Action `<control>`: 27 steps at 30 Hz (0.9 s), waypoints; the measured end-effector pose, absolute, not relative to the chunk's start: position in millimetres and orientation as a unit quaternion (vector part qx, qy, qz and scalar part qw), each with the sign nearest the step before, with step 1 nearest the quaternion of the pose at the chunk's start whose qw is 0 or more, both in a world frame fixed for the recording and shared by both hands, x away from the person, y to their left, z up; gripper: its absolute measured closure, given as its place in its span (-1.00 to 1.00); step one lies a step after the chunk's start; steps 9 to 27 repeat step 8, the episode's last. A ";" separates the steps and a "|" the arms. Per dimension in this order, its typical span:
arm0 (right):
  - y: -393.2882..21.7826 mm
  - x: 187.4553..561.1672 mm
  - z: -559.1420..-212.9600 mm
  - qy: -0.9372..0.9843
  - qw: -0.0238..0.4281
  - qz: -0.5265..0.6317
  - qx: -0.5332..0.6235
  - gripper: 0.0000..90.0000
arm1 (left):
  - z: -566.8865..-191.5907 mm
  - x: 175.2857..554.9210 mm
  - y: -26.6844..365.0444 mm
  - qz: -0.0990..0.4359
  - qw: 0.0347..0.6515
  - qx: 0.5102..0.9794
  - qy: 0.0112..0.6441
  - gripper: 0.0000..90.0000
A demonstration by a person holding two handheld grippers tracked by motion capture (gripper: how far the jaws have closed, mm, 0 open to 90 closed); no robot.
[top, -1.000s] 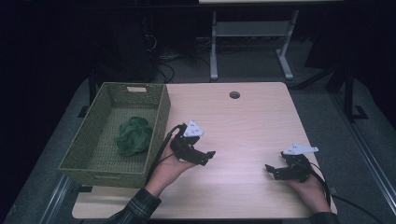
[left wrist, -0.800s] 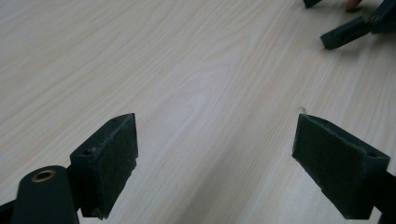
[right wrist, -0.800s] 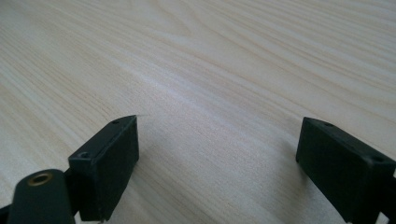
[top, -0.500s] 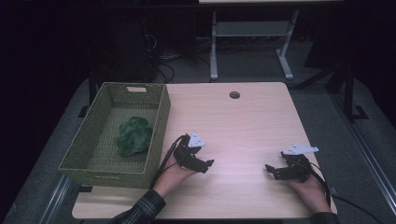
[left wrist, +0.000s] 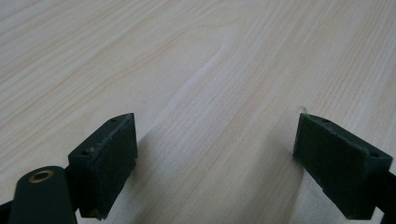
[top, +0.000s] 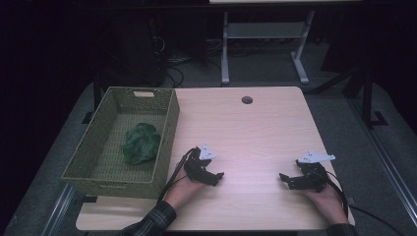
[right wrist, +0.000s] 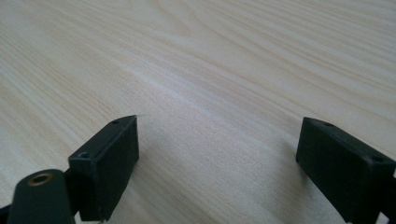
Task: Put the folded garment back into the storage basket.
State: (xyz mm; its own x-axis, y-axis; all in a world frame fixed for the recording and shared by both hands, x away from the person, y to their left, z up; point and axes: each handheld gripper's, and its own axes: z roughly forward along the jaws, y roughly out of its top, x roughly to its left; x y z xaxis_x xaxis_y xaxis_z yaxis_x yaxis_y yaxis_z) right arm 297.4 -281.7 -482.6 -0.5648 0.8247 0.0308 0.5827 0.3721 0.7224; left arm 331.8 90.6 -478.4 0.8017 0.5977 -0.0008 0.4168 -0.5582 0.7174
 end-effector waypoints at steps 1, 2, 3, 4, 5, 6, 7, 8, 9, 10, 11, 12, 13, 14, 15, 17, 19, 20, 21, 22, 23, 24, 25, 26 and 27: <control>-281.7 297.5 -482.6 0.811 0.171 0.354 0.434 -0.72 | -478.7 331.5 90.7 0.122 0.371 0.874 0.289 -0.72; -281.7 297.4 -482.6 0.811 0.171 0.354 0.434 -0.72 | -478.7 331.5 90.7 0.122 0.371 0.874 0.287 -0.72; -281.7 297.4 -482.6 0.811 0.171 0.354 0.434 -0.72 | -478.7 331.4 90.7 0.122 0.371 0.875 0.286 -0.72; -281.7 297.4 -482.6 0.811 0.171 0.354 0.434 -0.72 | -478.6 331.3 90.7 0.121 0.371 0.876 0.284 -0.72; -281.7 297.4 -482.7 0.810 0.171 0.354 0.434 -0.72 | -478.6 331.3 90.8 0.121 0.371 0.876 0.284 -0.72; -281.6 297.3 -482.6 0.810 0.171 0.354 0.434 -0.72 | -478.6 331.3 90.7 0.121 0.371 0.876 0.284 -0.72; -281.7 297.3 -482.6 0.811 0.171 0.354 0.434 -0.72 | -478.6 331.3 90.7 0.121 0.371 0.876 0.284 -0.72; -281.7 297.3 -482.6 0.810 0.171 0.354 0.434 -0.72 | -478.6 331.3 90.7 0.121 0.371 0.876 0.284 -0.71; -281.7 297.3 -482.6 0.810 0.171 0.354 0.434 -0.72 | -478.6 331.3 90.7 0.121 0.371 0.876 0.284 -0.71; -281.7 297.3 -482.6 0.810 0.171 0.354 0.434 -0.72 | -478.6 331.3 90.7 0.121 0.371 0.876 0.284 -0.71; -281.7 297.3 -482.6 0.810 0.171 0.354 0.434 -0.72 | -478.6 331.3 90.7 0.121 0.371 0.876 0.284 -0.71; -281.7 297.3 -482.6 0.810 0.171 0.354 0.434 -0.72 | -478.6 331.3 90.7 0.121 0.371 0.876 0.284 -0.71; -281.7 297.3 -482.6 0.810 0.171 0.354 0.434 -0.72 | -478.6 331.3 90.7 0.121 0.371 0.876 0.284 -0.71; -281.7 297.3 -482.6 0.810 0.171 0.354 0.434 -0.72 | -478.6 331.3 90.7 0.121 0.371 0.876 0.284 -0.71; -281.7 297.3 -482.6 0.810 0.171 0.354 0.434 -0.72 | -478.6 331.3 90.7 0.121 0.371 0.876 0.284 -0.71; -281.7 297.3 -482.6 0.810 0.171 0.354 0.434 -0.72 | -478.6 331.3 90.7 0.121 0.371 0.876 0.284 -0.71; -281.7 297.3 -482.6 0.810 0.171 0.354 0.434 -0.72 | -478.6 331.3 90.7 0.121 0.371 0.876 0.284 -0.71; -281.7 297.3 -482.6 0.810 0.171 0.354 0.434 -0.72 | -478.6 331.3 90.7 0.121 0.371 0.876 0.284 -0.71; -281.7 297.3 -482.6 0.810 0.171 0.354 0.434 -0.72 | -478.6 331.3 90.7 0.121 0.371 0.876 0.284 -0.71; -281.7 297.3 -482.6 0.810 0.171 0.354 0.434 -0.72 | -478.6 331.3 90.7 0.121 0.371 0.876 0.284 -0.71; -281.7 297.3 -482.6 0.810 0.171 0.354 0.434 -0.72 | -478.6 331.3 90.7 0.121 0.371 0.876 0.284 -0.71; -281.7 297.3 -482.6 0.810 0.171 0.354 0.434 -0.72 | -478.6 331.3 90.7 0.121 0.371 0.876 0.284 -0.71; -281.7 297.3 -482.6 0.810 0.171 0.354 0.434 -0.72 | -478.6 331.3 90.7 0.121 0.371 0.876 0.284 -0.71; -281.7 297.3 -482.6 0.810 0.171 0.354 0.434 -0.72 | -478.6 331.3 90.7 0.121 0.371 0.876 0.284 -0.71; -281.7 297.3 -482.6 0.810 0.171 0.354 0.434 -0.72 | -478.6 331.3 90.7 0.121 0.371 0.876 0.284 -0.71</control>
